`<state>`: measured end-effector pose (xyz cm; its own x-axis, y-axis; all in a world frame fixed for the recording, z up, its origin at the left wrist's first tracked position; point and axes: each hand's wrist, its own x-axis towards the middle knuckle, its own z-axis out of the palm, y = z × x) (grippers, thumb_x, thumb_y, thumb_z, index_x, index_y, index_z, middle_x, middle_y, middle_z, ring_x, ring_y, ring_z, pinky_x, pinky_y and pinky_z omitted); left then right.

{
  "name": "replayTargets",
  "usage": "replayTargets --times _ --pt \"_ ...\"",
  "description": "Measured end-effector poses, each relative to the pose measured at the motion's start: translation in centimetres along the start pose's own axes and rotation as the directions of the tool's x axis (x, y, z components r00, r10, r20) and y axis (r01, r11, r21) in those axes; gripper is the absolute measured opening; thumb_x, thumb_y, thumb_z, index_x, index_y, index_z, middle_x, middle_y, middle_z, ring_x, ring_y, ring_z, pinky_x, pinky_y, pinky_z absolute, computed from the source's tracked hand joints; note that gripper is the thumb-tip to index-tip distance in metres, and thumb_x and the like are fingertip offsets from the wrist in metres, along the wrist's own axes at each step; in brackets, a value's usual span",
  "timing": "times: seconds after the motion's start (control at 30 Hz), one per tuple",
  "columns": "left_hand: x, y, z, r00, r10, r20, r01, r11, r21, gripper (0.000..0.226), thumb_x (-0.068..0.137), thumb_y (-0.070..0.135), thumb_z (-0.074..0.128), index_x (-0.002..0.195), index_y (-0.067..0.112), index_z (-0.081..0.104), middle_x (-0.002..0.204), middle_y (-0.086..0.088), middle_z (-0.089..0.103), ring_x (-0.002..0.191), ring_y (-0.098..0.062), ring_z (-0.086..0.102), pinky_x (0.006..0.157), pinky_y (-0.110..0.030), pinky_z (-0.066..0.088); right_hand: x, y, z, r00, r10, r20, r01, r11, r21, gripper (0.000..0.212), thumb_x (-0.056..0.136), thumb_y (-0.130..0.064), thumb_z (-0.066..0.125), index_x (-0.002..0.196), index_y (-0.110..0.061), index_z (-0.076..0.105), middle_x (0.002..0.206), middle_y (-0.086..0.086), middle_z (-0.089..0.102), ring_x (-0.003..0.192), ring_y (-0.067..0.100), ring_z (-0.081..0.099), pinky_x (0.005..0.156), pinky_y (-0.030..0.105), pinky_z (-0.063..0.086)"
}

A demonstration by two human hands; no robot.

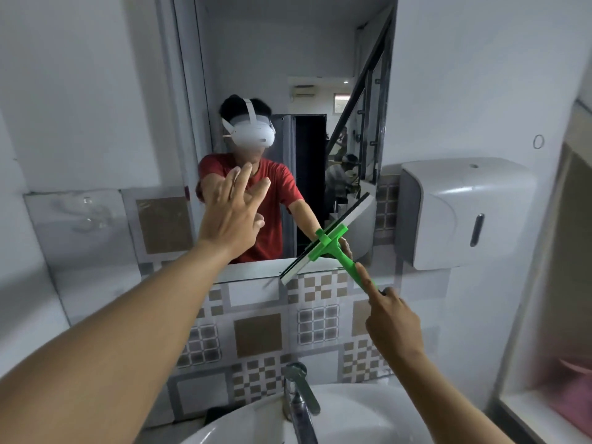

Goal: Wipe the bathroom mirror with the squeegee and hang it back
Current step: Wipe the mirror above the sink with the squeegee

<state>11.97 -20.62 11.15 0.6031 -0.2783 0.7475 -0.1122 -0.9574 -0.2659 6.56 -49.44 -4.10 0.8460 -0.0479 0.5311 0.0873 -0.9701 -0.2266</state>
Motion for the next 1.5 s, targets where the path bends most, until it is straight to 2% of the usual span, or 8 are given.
replayTargets --times 0.2,0.43,0.67,0.87,1.07,1.2,1.33,1.5 --pt "0.1 0.7 0.8 0.999 -0.02 0.032 0.02 1.0 0.006 0.089 0.079 0.034 0.08 0.154 0.021 0.035 0.163 -0.021 0.022 0.147 -0.044 0.023 0.117 -0.06 0.028 -1.0 -1.0 2.4 0.98 0.169 0.107 -0.184 0.97 0.157 0.073 0.099 -0.008 0.05 0.158 -0.035 0.016 0.089 0.004 0.051 0.052 0.009 0.044 0.047 0.021 0.039" --pt "0.2 0.6 0.9 1.0 -0.015 0.012 0.015 1.0 0.011 0.087 0.079 0.034 0.08 0.153 0.02 0.036 0.162 -0.023 0.024 0.146 -0.045 0.024 0.116 -0.062 0.028 -4.0 -2.1 5.4 0.966 0.22 0.135 -0.25 0.927 0.277 0.1 0.097 -0.002 0.05 0.145 -0.054 -0.019 0.101 0.01 0.065 0.064 0.014 0.059 0.053 0.029 0.055" --pt "0.2 0.9 1.1 0.999 -0.025 0.043 0.024 1.0 0.016 0.088 0.083 0.031 0.078 0.156 0.021 0.03 0.164 -0.023 0.017 0.149 -0.045 0.018 0.118 -0.061 0.024 -4.9 -2.8 5.2 0.939 0.254 0.233 -0.317 0.901 0.297 0.099 0.096 -0.001 0.05 0.151 -0.047 -0.018 0.086 0.005 0.058 0.06 0.012 0.053 0.046 0.025 0.046" --pt "0.1 1.3 1.1 0.997 -0.004 0.083 -0.002 0.998 0.068 0.082 0.089 0.029 0.072 0.157 0.024 0.027 0.164 -0.024 0.014 0.149 -0.045 0.017 0.12 -0.061 0.019 -5.0 -2.9 5.0 0.919 0.244 0.311 -0.345 0.877 0.334 0.099 0.094 0.001 0.048 0.151 -0.047 -0.016 0.086 0.003 0.059 0.069 0.017 0.06 0.058 0.035 0.057" --pt "-0.1 2.0 0.6 0.993 -0.028 0.117 0.021 0.998 0.059 0.077 0.094 0.027 0.064 0.158 0.024 0.023 0.166 -0.023 0.009 0.151 -0.043 0.011 0.122 -0.057 0.016 -6.8 -2.0 3.8 0.889 0.189 0.417 -0.354 0.862 0.363 0.089 0.096 -0.001 0.047 0.157 -0.04 -0.004 0.093 0.001 0.052 0.077 0.017 0.063 0.067 0.036 0.062" --pt "-0.7 2.4 -0.2 0.986 -0.033 0.164 0.026 0.999 0.043 0.08 0.092 0.029 0.065 0.159 0.024 0.021 0.167 -0.02 0.002 0.152 -0.041 0.007 0.123 -0.056 0.015 -7.7 -0.8 2.0 0.895 0.154 0.419 -0.301 0.901 0.312 0.087 0.095 -0.003 0.047 0.157 -0.042 -0.001 0.095 0.004 0.063 0.076 0.018 0.064 0.068 0.041 0.061" --pt "-1.5 3.4 -1.6 0.98 -0.044 0.192 0.043 0.999 0.01 0.083 0.09 0.034 0.068 0.158 0.025 0.022 0.166 -0.018 0.008 0.15 -0.042 0.016 0.121 -0.058 0.021 -7.6 -0.1 -1.7 0.903 0.11 0.415 -0.215 0.953 0.215 0.082 0.093 -0.003 0.045 0.159 -0.033 0.007 0.102 0.01 0.068 0.077 0.025 0.062 0.059 0.038 0.048" --pt "-3.4 7.3 -5.0 0.982 0.022 0.188 0.002 0.992 -0.129 0.068 0.091 0.032 0.063 0.152 0.019 0.036 0.156 -0.016 0.032 0.141 -0.042 0.034 0.112 -0.057 0.039 -6.7 0.8 -7.0 0.939 0.061 0.339 -0.124 0.978 0.167 0.039 0.089 -0.004 0.051 0.125 -0.015 0.043 0.093 0.012 0.067 0.076 0.032 0.063 0.062 0.041 0.051"
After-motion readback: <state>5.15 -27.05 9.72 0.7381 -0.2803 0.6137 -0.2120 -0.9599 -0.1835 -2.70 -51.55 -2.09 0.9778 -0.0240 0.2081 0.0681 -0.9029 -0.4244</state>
